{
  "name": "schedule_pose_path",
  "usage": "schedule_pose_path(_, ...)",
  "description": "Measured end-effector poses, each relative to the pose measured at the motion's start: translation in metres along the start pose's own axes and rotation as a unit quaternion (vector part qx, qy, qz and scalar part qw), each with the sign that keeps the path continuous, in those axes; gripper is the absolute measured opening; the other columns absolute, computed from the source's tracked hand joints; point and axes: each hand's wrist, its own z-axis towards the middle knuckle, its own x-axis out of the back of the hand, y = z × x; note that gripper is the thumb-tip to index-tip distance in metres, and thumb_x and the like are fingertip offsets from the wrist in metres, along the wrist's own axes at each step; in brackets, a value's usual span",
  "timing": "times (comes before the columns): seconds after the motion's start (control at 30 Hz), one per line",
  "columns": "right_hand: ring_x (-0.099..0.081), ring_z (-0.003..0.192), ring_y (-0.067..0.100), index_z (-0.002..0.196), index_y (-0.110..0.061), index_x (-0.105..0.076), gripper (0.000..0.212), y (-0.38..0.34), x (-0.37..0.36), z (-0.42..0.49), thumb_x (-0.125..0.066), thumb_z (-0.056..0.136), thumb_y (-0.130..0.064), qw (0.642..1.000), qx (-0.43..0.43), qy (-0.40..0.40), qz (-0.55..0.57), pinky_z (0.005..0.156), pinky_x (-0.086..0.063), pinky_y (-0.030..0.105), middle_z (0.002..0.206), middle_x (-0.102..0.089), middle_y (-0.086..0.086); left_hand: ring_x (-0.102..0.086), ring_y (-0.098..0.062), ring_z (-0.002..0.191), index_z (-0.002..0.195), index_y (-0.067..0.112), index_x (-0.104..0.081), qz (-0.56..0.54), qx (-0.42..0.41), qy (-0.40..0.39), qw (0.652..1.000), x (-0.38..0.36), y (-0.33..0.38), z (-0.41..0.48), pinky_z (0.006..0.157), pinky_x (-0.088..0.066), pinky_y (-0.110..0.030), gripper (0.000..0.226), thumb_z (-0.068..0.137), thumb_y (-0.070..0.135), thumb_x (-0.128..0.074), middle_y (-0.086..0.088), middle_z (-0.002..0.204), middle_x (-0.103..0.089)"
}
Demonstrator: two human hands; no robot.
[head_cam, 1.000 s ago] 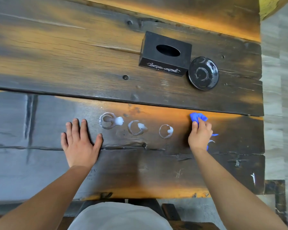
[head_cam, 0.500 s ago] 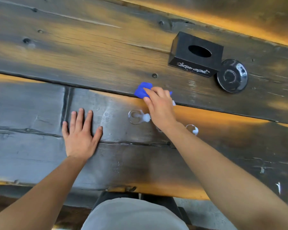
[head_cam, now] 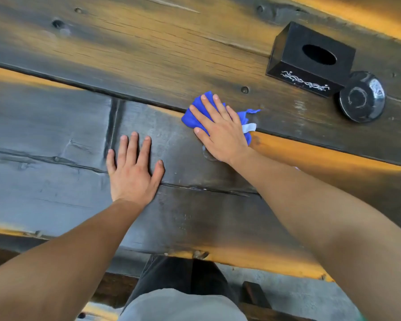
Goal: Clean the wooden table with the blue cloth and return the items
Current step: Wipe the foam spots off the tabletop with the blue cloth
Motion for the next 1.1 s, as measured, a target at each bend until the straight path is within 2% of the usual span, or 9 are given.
schedule_pose_path(0.67, -0.014, 0.157, 0.019, 0.16, -0.033, -0.024, 0.056, -0.078, -0.049, -0.197, -0.035, 0.106, -0.046, 0.996, 0.073, -0.054, -0.025, 0.125, -0.016, 0.041, 0.169, -0.019, -0.006, -0.01, -0.027, 0.163, 0.164, 0.028, -0.029, -0.014, -0.02, 0.009, 1.0, 0.002, -0.001, -0.001, 0.129, -0.004, -0.057, 0.064, 0.103, 0.05, -0.032, -0.006, 0.175, -0.021)
schedule_pose_path(0.77, -0.019, 0.156, 0.016, 0.157, -0.034, -0.03, 0.053, -0.089, -0.06, -0.232, -0.034, 0.105, -0.044, 0.994, 0.089, -0.058, -0.009, 0.123, -0.017, 0.038, 0.168, -0.024, -0.007, -0.009, -0.027, 0.163, 0.164, 0.028, -0.029, -0.014, -0.021, 0.01, 1.0, 0.003, -0.001, -0.002, 0.129, -0.004, -0.057, 0.065, 0.103, 0.051, -0.031, -0.006, 0.175, -0.021)
schedule_pose_path(0.87, -0.023, 0.153, 0.01, 0.15, -0.036, -0.043, 0.046, -0.101, -0.066, -0.268, -0.039, 0.104, -0.042, 0.993, 0.079, -0.068, 0.058, 0.118, -0.025, 0.035, 0.163, -0.035, -0.011, -0.008, -0.026, 0.163, 0.164, 0.029, -0.028, -0.015, -0.022, 0.006, 1.0, 0.002, -0.002, -0.002, 0.13, -0.003, -0.056, 0.066, 0.103, 0.053, -0.03, -0.005, 0.175, -0.019)
schedule_pose_path(0.93, -0.02, 0.153, 0.004, 0.146, -0.035, -0.049, 0.043, -0.106, -0.064, -0.288, -0.035, 0.107, -0.044, 0.982, 0.059, -0.085, 0.155, 0.116, -0.029, 0.033, 0.161, -0.037, -0.015, -0.006, -0.025, 0.163, 0.165, 0.029, -0.027, -0.013, -0.022, 0.003, 1.0, 0.002, -0.002, -0.002, 0.13, -0.002, -0.056, 0.067, 0.103, 0.055, -0.029, -0.004, 0.176, -0.018)
schedule_pose_path(1.0, -0.019, 0.153, 0.0, 0.147, -0.035, -0.049, 0.044, -0.106, -0.055, -0.301, -0.031, 0.108, -0.046, 0.949, 0.0, -0.103, 0.299, 0.12, -0.029, 0.035, 0.16, -0.037, -0.019, -0.005, -0.025, 0.163, 0.165, 0.029, -0.026, -0.012, -0.022, 0.0, 1.0, 0.002, -0.003, -0.003, 0.13, -0.002, -0.056, 0.068, 0.102, 0.056, -0.028, -0.004, 0.176, -0.017)
schedule_pose_path(1.1, -0.025, 0.15, -0.003, 0.144, -0.041, -0.048, 0.039, -0.103, -0.029, -0.309, -0.043, 0.107, -0.03, 0.882, -0.106, -0.081, 0.451, 0.125, -0.025, 0.038, 0.156, -0.041, -0.024, -0.005, -0.025, 0.164, 0.165, 0.028, -0.024, -0.003, -0.026, 0.001, 1.0, 0.002, -0.002, -0.004, 0.13, -0.002, -0.056, 0.068, 0.103, 0.056, -0.026, -0.005, 0.176, -0.016)
